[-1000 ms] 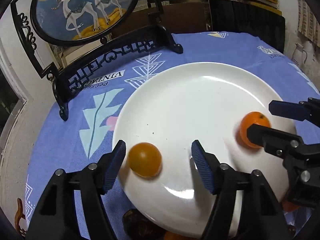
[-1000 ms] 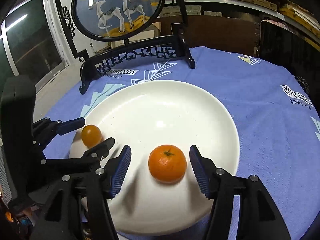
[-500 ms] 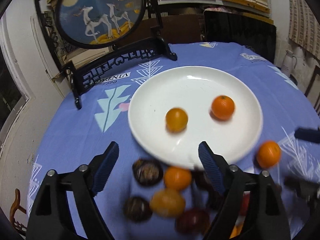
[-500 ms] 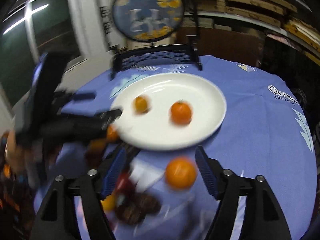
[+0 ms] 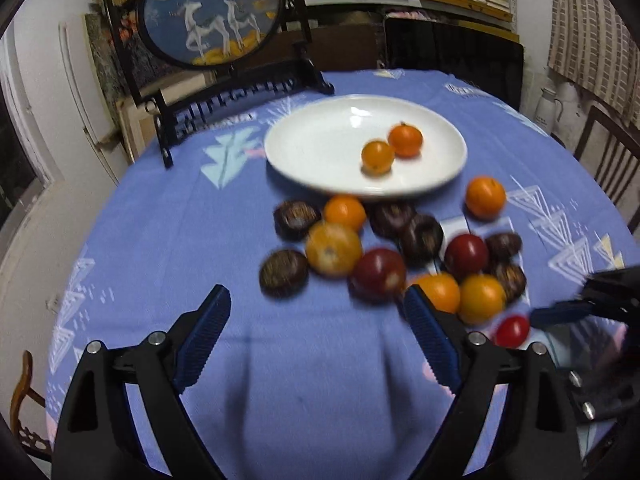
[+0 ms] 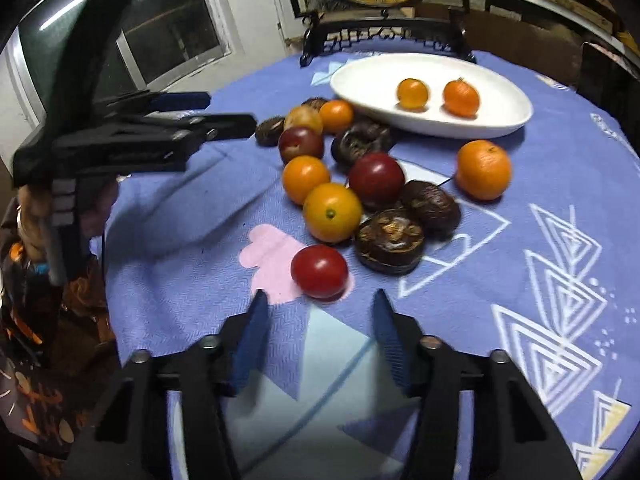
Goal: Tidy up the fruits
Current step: 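Grasp a red tomato with the right tool while the left tool grasps an orange tomato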
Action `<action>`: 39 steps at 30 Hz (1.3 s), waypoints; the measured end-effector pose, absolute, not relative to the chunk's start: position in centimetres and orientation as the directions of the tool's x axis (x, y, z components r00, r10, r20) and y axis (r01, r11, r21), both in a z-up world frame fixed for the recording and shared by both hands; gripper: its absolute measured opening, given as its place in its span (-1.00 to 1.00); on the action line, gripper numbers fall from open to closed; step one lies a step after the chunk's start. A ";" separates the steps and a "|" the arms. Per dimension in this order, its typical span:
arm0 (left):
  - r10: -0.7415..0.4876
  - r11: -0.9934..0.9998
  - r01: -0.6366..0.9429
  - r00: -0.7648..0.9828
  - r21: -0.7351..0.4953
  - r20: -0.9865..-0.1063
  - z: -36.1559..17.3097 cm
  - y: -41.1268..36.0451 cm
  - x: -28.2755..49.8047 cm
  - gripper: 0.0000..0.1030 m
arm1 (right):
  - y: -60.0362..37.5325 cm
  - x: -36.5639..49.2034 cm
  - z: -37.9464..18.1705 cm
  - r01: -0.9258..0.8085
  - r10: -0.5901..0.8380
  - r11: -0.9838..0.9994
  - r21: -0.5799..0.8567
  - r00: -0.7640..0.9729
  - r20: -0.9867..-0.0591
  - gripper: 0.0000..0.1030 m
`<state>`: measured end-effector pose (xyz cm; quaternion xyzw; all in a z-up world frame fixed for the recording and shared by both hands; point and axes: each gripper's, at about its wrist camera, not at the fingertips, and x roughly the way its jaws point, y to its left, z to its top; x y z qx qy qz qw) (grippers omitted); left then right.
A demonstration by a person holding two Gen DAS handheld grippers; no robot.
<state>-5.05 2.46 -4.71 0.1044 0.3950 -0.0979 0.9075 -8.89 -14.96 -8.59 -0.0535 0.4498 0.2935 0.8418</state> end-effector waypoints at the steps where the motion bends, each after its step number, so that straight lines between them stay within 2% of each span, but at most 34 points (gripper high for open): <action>1: -0.099 0.958 0.265 0.656 0.106 -0.748 -5.1 2.3 -5.3 0.67 | -14.7 -8.8 -8.6 -0.546 0.455 0.819 0.178 0.429 -0.780 -0.21; 3: -0.113 0.959 0.272 0.633 0.082 -0.766 -5.7 1.8 -5.4 0.67 | -14.6 -8.5 -8.6 -0.549 0.471 0.813 0.196 0.421 -0.775 -0.42; 11: -0.219 0.973 0.182 0.535 -0.143 -0.816 -7.0 -0.8 -3.0 0.67 | -16.6 -10.2 -8.3 -0.545 0.452 0.824 0.157 0.463 -0.763 -0.44; 15: -0.216 0.976 0.096 0.499 -0.194 -0.839 -7.9 -1.3 -1.5 0.63 | -17.3 -10.4 -8.4 -0.541 0.454 0.826 0.155 0.477 -0.753 -0.43; 16: -0.225 0.974 0.079 0.483 -0.214 -0.846 -8.3 -1.3 -1.3 0.43 | -17.4 -10.5 -8.4 -0.545 0.456 0.824 0.155 0.476 -0.752 -0.43; 17: -0.228 0.973 0.070 0.470 -0.221 -0.853 -8.5 -1.4 -1.1 0.31 | -17.5 -10.5 -8.4 -0.546 0.459 0.823 0.157 0.475 -0.751 -0.43; 18: -0.231 0.972 0.073 0.477 -0.223 -0.848 -8.5 -1.5 -1.4 0.28 | -17.4 -10.3 -8.4 -0.545 0.459 0.823 0.158 0.476 -0.750 -0.43; 21: -0.249 0.968 0.117 0.475 -0.220 -0.844 -8.2 -1.9 -2.1 -0.02 | -17.6 -10.3 -8.4 -0.549 0.467 0.820 0.162 0.477 -0.744 -0.43; 22: -0.277 0.961 0.144 0.465 -0.237 -0.841 -8.1 -2.1 -2.4 -0.24 | -17.6 -10.3 -8.3 -0.550 0.468 0.819 0.162 0.479 -0.742 -0.43; 30: -0.261 0.965 0.158 0.497 -0.210 -0.828 -6.6 -0.9 -3.1 -0.25 | -18.7 -10.1 -7.6 -0.537 0.474 0.827 0.167 0.505 -0.722 -0.43; 35: -0.259 0.965 0.184 0.566 -0.186 -0.783 -3.5 -0.2 -2.3 -0.25 | -19.0 -8.9 -6.6 -0.524 0.459 0.839 0.149 0.532 -0.712 -0.43; 39: -0.198 0.979 0.168 0.649 -0.116 -0.734 -1.1 0.0 -1.4 -0.25 | -18.8 -7.8 -4.9 -0.527 0.469 0.838 0.142 0.562 -0.681 -0.43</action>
